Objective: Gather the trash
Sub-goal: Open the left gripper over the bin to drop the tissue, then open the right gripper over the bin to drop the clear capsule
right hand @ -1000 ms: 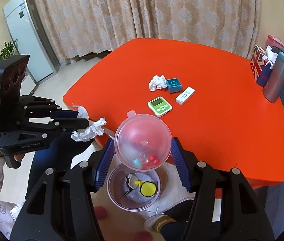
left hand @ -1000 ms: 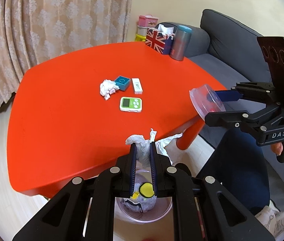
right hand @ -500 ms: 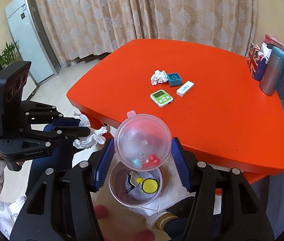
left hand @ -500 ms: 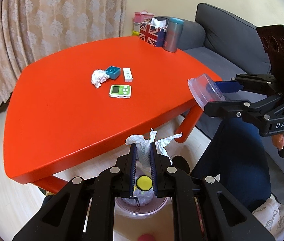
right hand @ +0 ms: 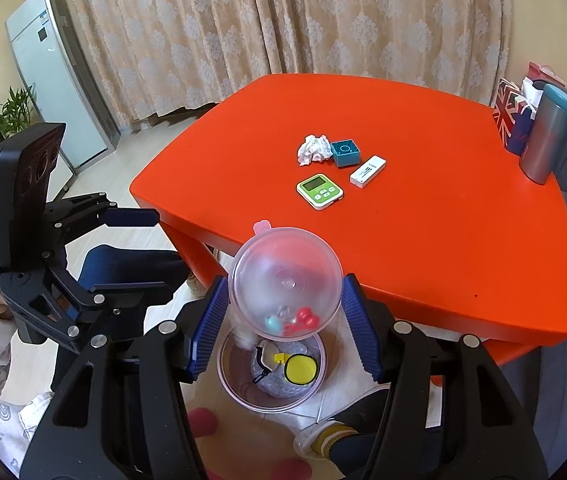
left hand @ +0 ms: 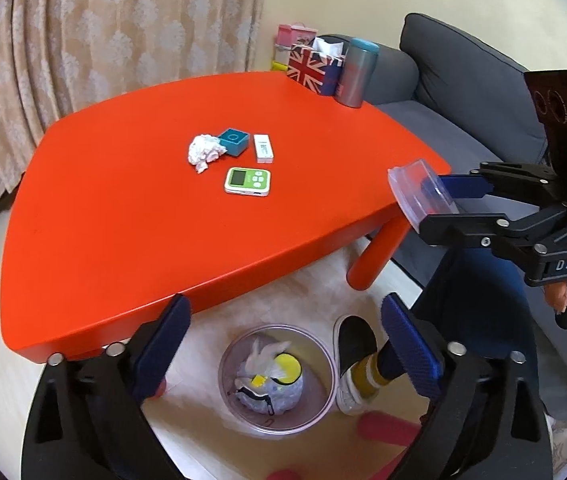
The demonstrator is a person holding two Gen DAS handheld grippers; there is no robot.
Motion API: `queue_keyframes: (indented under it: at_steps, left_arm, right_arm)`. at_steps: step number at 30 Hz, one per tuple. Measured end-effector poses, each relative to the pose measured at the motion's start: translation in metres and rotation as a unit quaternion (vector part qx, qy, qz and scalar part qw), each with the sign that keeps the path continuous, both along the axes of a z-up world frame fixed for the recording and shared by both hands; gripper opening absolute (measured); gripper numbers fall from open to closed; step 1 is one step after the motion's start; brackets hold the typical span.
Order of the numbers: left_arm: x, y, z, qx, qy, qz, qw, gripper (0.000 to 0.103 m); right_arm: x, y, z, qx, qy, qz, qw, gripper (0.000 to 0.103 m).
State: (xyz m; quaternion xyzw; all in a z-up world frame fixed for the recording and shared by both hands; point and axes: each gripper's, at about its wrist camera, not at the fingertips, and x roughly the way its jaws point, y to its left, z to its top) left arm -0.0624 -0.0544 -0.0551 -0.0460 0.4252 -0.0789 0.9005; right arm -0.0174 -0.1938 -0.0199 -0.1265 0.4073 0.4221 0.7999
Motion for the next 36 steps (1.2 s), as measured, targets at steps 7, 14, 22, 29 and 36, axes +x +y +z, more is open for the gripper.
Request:
queue_keyframes:
  at_steps: [7, 14, 22, 29, 36]
  left_arm:
    - [-0.003, 0.004, 0.0, 0.0, -0.004, 0.008, 1.0, 0.095]
    - [-0.007, 0.01, 0.003, -0.007, -0.014, 0.017, 0.9997, 0.095]
    - [-0.018, 0.022, 0.011, -0.009, -0.026, 0.037, 0.9989, 0.095]
    - [-0.024, 0.034, 0.012, -0.015, -0.032, 0.051, 0.9981, 0.095]
    - [-0.029, 0.043, 0.014, -0.018, -0.036, 0.062, 0.9973, 0.095]
  right_arm:
    - [-0.001, 0.001, -0.001, 0.0, 0.002, 0.002, 1.0, 0.058]
    - [-0.001, 0.001, -0.001, 0.0, 0.0, 0.005, 1.0, 0.058]
    - [-0.005, 0.007, -0.006, -0.001, 0.005, 0.022, 1.0, 0.058]
    - [-0.01, 0.018, -0.014, -0.006, 0.014, 0.041, 0.999, 0.058]
    - [-0.014, 0.031, -0.016, -0.006, 0.019, 0.069, 0.997, 0.059]
